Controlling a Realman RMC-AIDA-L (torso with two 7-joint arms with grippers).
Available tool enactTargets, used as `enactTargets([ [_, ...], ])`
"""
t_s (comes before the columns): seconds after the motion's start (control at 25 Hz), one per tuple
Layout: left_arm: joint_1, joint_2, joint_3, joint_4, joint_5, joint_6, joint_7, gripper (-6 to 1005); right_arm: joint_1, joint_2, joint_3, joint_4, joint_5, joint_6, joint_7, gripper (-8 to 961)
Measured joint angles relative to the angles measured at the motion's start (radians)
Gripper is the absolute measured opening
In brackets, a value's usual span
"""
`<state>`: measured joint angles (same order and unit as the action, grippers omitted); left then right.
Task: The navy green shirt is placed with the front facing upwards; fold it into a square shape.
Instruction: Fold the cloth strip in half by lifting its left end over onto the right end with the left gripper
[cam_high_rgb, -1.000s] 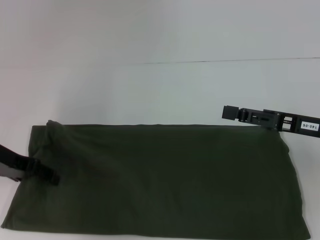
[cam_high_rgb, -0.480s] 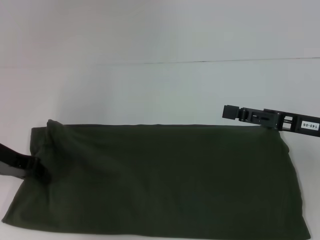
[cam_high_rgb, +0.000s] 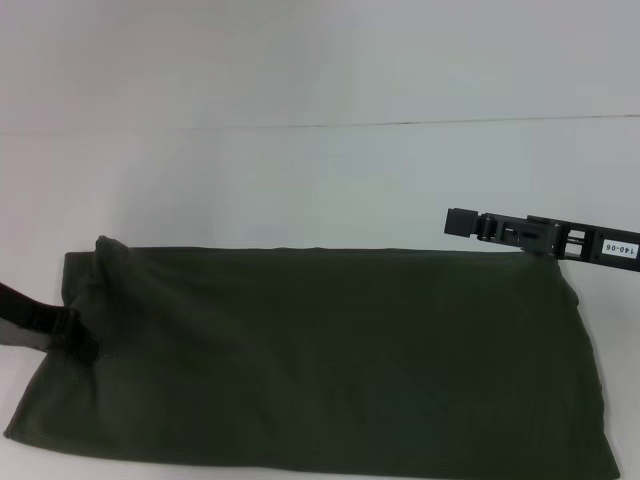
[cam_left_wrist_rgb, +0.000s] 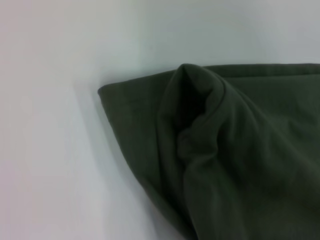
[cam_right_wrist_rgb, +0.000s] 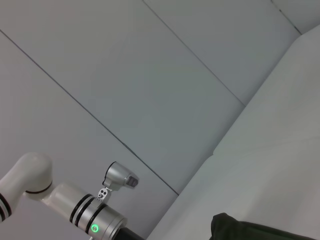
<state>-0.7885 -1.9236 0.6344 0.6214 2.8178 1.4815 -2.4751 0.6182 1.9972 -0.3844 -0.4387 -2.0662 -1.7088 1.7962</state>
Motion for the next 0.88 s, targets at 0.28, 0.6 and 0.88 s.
enactTargets([
  [0.28,-0.002,-0.003,-0.001,0.007,0.000,-0.009,0.000,100,0.001,-0.003,-0.010,-0.012,-0.006,0.000,-0.005,583],
  [0.6,0.003,-0.016,-0.002,0.070,-0.011,0.017,-0.007,100,-0.008,0.002,-0.042,-0.066,-0.008,-0.005,-0.145,581],
  [0.88,0.008,-0.017,-0.004,0.123,-0.066,0.082,-0.004,100,-0.002,0.027,-0.143,-0.080,-0.008,0.010,-0.317,578],
])
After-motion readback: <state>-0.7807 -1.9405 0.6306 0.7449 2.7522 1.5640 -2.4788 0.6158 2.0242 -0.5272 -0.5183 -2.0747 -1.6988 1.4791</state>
